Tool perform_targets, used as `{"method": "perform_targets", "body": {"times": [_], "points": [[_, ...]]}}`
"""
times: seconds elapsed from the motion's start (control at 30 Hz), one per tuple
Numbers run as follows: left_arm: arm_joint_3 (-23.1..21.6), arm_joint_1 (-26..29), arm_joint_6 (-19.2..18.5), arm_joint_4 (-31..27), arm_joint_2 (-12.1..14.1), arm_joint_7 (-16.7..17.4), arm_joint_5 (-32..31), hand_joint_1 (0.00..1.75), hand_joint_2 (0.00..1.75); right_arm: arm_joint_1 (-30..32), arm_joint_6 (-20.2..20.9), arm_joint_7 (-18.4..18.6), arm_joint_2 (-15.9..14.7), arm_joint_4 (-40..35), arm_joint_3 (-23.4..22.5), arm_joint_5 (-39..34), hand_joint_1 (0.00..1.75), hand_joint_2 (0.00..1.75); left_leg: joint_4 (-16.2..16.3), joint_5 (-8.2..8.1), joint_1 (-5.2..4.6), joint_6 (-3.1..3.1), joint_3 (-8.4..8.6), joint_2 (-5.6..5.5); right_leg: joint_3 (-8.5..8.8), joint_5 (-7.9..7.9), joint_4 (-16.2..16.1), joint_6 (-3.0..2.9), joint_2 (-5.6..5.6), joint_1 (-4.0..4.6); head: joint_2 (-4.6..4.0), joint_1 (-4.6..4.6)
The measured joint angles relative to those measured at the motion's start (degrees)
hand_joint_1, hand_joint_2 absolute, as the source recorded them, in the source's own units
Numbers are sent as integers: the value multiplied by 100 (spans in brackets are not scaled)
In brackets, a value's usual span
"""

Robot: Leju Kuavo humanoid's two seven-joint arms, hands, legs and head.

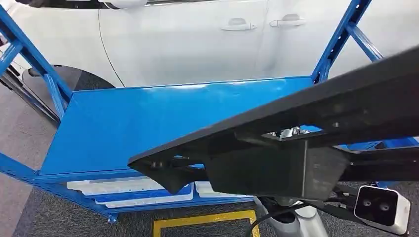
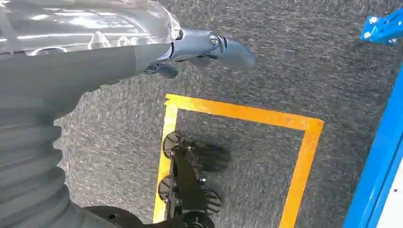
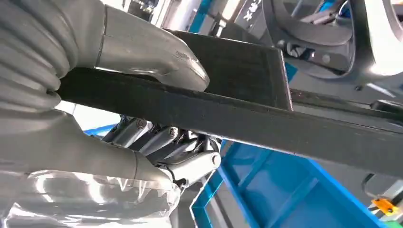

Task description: Take the parts from the cabinet and place them on the table.

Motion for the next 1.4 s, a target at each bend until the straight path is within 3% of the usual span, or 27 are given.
{"method": "perform_targets", "body": {"times": [0.07,0.1,0.13,0.2,0.23,0.27,0.4,0.43,0.47,0.5,0.57,0.6,0.63,0.67,0.73,0.77,0.8,0.93,0.97,1.0,1.07,1.1,1.13,1.2,1.27,1.33,1.4], "points": [[0,-1,13,0,0,9,15,0,175,16,0,0,0,0,39,0,175,175,959,-572,4,-35,-342,1,-102,73,2,-16,-9,24,0,0],[0,1,13,0,0,11,15,0,175,20,0,0,-2,0,57,0,175,175,1324,-728,4,-42,-449,1,-164,116,5,-17,-10,35,0,0],[0,0,13,0,-4,13,17,0,175,27,0,0,-4,0,72,0,175,175,1399,-732,4,-39,-425,1,-219,160,8,-17,-9,44,0,0],[0,5,33,0,-2,13,17,0,175,36,4,0,-11,0,81,22,175,175,732,-439,1,-9,43,1,-324,243,23,2,0,52,0,0],[0,-7,39,0,-2,13,20,0,175,37,22,0,-18,0,85,33,175,175,100,-229,1,16,444,1,-374,287,37,22,4,54,0,0],[2,-28,48,0,-2,13,31,0,175,39,42,0,-20,0,90,50,175,175,-441,-155,0,49,793,0,-403,329,60,48,0,54,0,0],[7,-30,68,0,-9,-2,66,0,175,73,232,2,-28,20,118,168,175,175,-456,-50,-85,148,683,-18,-408,492,14,192,-9,41,0,0],[7,-15,70,2,-15,-2,68,0,175,75,229,2,-31,22,118,186,175,175,-496,54,-44,192,639,-12,-433,553,-6,238,2,69,0,0],[7,-31,70,4,-24,-4,68,0,175,81,225,0,-33,28,118,188,175,175,-505,130,-29,223,588,36,-497,386,71,253,20,28,0,0],[7,-32,70,4,-24,-4,68,0,175,81,225,0,-44,31,118,188,175,175,-505,189,-29,273,509,44,-596,37,303,267,14,28,0,2],[9,-29,70,4,-24,-4,68,0,175,83,227,0,-63,46,118,190,175,175,-496,316,-32,290,351,60,-837,-663,1184,323,10,2,0,2],[9,-27,70,4,-24,-4,68,0,175,87,227,0,-74,52,118,190,175,175,-489,376,-34,286,265,62,-926,-847,1617,348,10,-4,0,2],[9,-27,70,4,-24,-4,68,0,175,89,227,0,-81,61,118,190,175,175,-475,439,-34,277,171,63,-921,-857,1887,363,10,-14,0,2],[9,-29,70,4,-24,15,70,0,175,83,227,0,-87,66,118,181,175,175,-461,488,-34,265,89,64,-800,-733,1863,367,7,-20,0,2],[9,-33,74,4,-24,103,72,0,175,2,166,13,-131,61,162,85,175,175,-427,569,-33,233,-50,64,-186,-403,1148,344,2,-27,0,2],[9,-38,81,4,-24,136,72,0,175,-70,96,29,-149,50,190,41,175,175,-396,605,-33,210,-97,62,239,-358,577,318,3,-25,0,2],[11,-40,87,4,-24,168,72,0,175,-139,15,68,-171,17,225,-13,175,175,-367,628,-42,182,-137,58,552,-566,109,274,7,-10,0,2],[20,-34,94,4,-22,155,92,0,175,-276,-166,63,-343,0,345,-151,175,175,-427,813,-54,32,-159,49,510,-439,-4,122,4,50,0,0],[33,-12,87,7,-22,144,98,0,175,-299,-175,50,-391,13,367,-195,175,175,-377,757,-21,12,-206,40,462,-340,-65,64,-23,-3,0,0],[50,-18,72,7,-26,118,105,0,175,-320,-177,33,-431,31,387,-230,175,175,-233,484,-25,0,-292,35,383,-271,-77,20,-28,6,0,0],[70,-19,65,7,-31,107,111,0,175,-347,-149,7,-470,50,374,-181,175,175,584,-250,-15,-35,-527,32,205,-128,-74,-22,-31,25,0,0],[79,-16,66,7,-31,111,101,0,175,-365,-127,2,-483,59,348,-179,175,175,1003,-467,-15,-49,-609,32,118,-65,-69,-24,-32,35,0,0],[85,-15,66,7,-31,122,81,0,175,-398,-122,2,-501,81,330,-190,175,175,1303,-519,-15,-55,-628,32,21,6,-55,-18,-32,44,0,0],[87,-18,63,7,-31,159,66,0,175,-482,-205,5,-572,127,330,-281,175,175,1218,-192,-15,-45,-379,32,-162,127,-24,2,-31,50,0,0],[87,-25,63,7,-26,208,50,0,175,-615,-194,2,-687,173,332,-451,175,175,337,152,-16,-9,301,32,-341,245,23,41,-29,49,0,0],[87,-46,61,7,-11,232,33,0,175,-726,-177,0,-789,197,332,-522,175,175,-561,-157,-58,51,842,21,-416,343,73,108,-31,67,0,0],[85,-32,59,7,-11,238,33,0,175,-777,-173,2,-848,234,345,-531,175,175,-488,-84,-87,109,752,11,-397,459,22,178,-47,48,0,0]]}}
